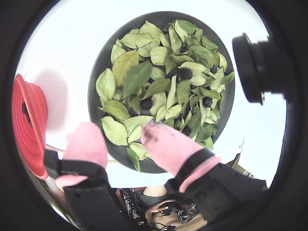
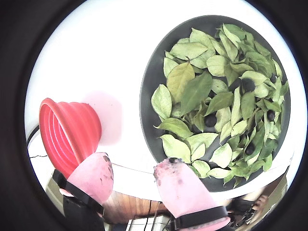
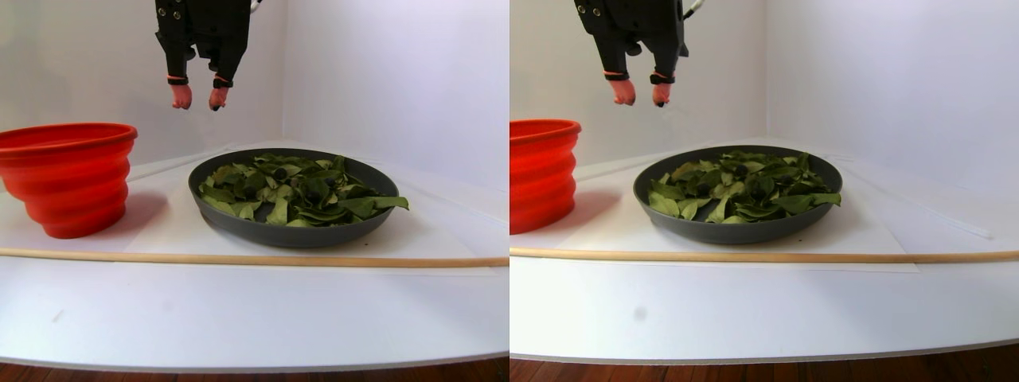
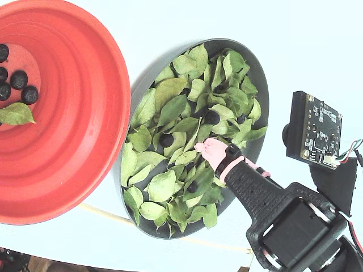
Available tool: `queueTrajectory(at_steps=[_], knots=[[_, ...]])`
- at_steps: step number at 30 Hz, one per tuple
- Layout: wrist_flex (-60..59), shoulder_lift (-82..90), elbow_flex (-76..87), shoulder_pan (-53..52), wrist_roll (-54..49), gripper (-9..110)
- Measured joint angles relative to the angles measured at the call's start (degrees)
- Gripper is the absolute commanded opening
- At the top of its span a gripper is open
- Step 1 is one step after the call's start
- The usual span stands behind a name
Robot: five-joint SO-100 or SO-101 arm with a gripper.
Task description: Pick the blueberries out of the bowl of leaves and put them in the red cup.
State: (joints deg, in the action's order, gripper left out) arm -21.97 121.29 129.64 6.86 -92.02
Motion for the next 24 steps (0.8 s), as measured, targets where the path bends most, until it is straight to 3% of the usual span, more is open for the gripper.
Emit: queueTrajectory(at_steps=[24], knots=[[10.37,-11.43,0.00,-6.15,-3.60,16]])
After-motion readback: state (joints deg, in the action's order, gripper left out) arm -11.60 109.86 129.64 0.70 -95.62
